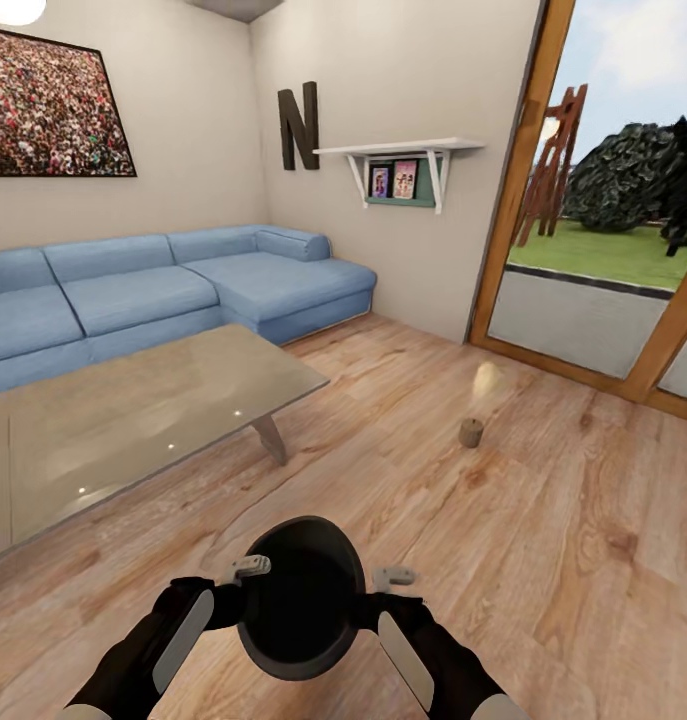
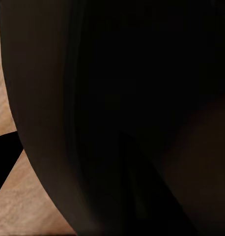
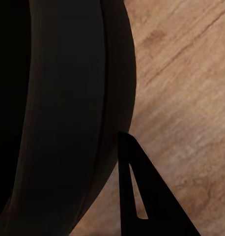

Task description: Place each of the two pumpkins and all three candles from the living room inside a cabinet in the living room (use any cabinet), then make sure every cabinet is closed, and position the cauldron so it is next to a table in the living room.

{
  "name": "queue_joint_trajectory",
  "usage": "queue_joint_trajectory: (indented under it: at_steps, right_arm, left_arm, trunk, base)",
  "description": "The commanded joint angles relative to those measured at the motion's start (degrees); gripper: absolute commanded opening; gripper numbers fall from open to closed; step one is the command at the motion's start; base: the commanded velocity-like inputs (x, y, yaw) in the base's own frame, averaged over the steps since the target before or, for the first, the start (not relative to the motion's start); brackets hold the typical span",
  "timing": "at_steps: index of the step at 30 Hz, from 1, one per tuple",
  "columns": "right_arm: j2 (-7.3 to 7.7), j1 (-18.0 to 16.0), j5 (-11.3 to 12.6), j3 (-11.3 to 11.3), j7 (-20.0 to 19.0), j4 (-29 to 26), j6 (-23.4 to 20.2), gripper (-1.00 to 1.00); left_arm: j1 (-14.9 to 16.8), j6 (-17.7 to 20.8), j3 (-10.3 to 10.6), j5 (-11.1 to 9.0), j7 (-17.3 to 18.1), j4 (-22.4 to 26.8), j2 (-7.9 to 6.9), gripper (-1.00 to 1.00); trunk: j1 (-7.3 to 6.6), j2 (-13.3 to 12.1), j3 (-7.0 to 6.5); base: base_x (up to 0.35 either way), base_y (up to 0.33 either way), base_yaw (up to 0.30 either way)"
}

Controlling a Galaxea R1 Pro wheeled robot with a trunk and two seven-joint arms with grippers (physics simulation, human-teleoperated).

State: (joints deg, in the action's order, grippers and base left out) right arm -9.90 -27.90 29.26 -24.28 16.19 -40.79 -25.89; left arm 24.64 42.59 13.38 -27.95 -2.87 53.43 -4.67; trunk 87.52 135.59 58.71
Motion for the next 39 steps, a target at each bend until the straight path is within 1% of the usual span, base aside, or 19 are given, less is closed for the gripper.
queue_joint_trajectory:
  at_steps: [1, 8, 17, 39]
  right_arm:
    - [0.02, -0.05, 1.15, -0.58, 0.51, -0.26, 0.22, -1.00]
    - [0.04, -0.05, 1.15, -0.59, 0.51, -0.26, 0.22, -1.00]
    - [0.06, -0.05, 1.15, -0.61, 0.51, -0.26, 0.22, -1.00]
    - [0.06, -0.05, 1.15, -0.68, 0.51, -0.26, 0.22, -1.00]
  left_arm:
    - [0.06, 0.13, 0.15, -1.13, -0.35, 0.01, -0.07, -1.00]
    - [0.06, 0.19, 0.15, -1.06, -0.36, 0.01, -0.07, -1.00]
    - [0.06, 0.21, 0.15, -1.05, -0.32, 0.01, -0.07, -1.00]
    - [0.06, 0.21, 0.15, -1.12, -0.38, 0.01, -0.07, -1.00]
  trunk:
    - [-0.02, 0.03, 0.05]
    - [-0.02, 0.03, 0.05]
    - [-0.02, 0.03, 0.05]
    - [-0.02, 0.03, 0.05]
  base:
    - [-0.005, 0.000, 0.288]
    - [0.006, -0.008, 0.288]
    - [0.041, -0.095, 0.288]
    - [0.000, -0.007, 0.288]
